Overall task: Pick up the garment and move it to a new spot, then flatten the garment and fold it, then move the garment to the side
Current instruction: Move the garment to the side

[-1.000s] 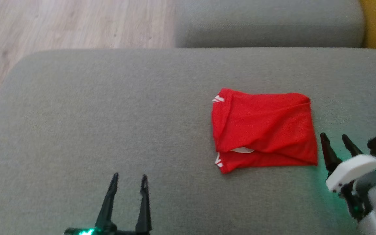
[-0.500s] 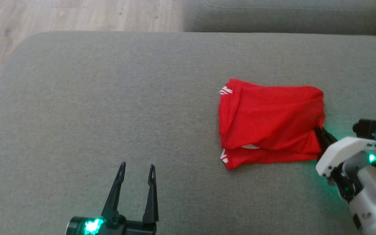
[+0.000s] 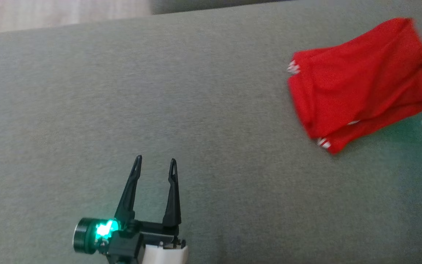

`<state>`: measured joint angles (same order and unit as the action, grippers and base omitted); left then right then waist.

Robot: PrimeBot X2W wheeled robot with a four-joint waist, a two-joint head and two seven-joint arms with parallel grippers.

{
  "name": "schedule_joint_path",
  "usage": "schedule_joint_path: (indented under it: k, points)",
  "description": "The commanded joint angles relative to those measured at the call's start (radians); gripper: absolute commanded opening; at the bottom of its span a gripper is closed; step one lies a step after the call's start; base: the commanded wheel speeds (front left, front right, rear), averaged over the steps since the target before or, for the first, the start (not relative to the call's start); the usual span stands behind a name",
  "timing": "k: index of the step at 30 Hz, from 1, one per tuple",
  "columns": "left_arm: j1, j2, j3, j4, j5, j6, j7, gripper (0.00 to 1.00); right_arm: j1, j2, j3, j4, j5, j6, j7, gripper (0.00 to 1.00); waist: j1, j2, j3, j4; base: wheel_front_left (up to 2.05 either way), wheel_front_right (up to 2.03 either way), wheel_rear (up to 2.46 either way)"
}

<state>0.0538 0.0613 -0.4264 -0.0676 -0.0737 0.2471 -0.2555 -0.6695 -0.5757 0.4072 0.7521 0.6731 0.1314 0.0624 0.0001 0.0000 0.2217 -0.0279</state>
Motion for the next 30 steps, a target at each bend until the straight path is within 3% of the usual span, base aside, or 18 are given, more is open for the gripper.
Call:
schedule_joint_path:
  k: [1, 12, 13, 14, 20, 30]
  points:
    - [-0.036, -0.011, 0.022, -0.03, -0.002, 0.005, -0.006, 1.0, -0.026, -0.057, 0.003, -0.036, 0.001, -0.001, 0.006, 0.0, -0.0001, 0.0, 0.032, -0.045, 0.0, 0.0, 0.0]
    - [-0.087, -0.011, 0.023, -0.008, 0.008, 0.007, -0.006, 1.0, -0.045, -0.24, -0.094, -0.013, 0.002, -0.001, 0.02, 0.0, -0.0001, 0.0, 0.075, -0.103, 0.0, 0.0, 0.0]
    - [-0.09, -0.011, 0.023, -0.006, 0.008, 0.006, -0.006, 1.0, -0.042, -0.245, -0.109, 0.0, -0.006, -0.001, 0.021, 0.3, -0.0001, 0.0, 0.077, -0.102, 0.0, 0.0, 0.0]
    - [-0.093, -0.011, 0.023, -0.003, 0.008, 0.004, -0.006, 1.0, -0.038, -0.249, -0.122, 0.013, -0.018, -0.001, 0.019, 0.98, -0.0001, 0.0, 0.078, -0.099, 0.0, 0.0, 0.0]
    - [-0.088, -0.011, 0.032, 0.019, -0.012, 0.001, -0.006, 1.0, 0.023, -0.187, -0.182, 0.05, -0.092, -0.001, -0.043, 1.0, -0.0001, 0.0, 0.044, -0.067, 0.0, 0.0, 0.0]
    - [-0.029, -0.011, 0.054, 0.04, -0.041, -0.023, -0.006, 1.0, 0.255, 0.053, -0.157, -0.055, -0.153, -0.001, -0.169, 1.0, -0.0001, 0.0, -0.102, -0.001, 0.0, 0.0, 0.0]
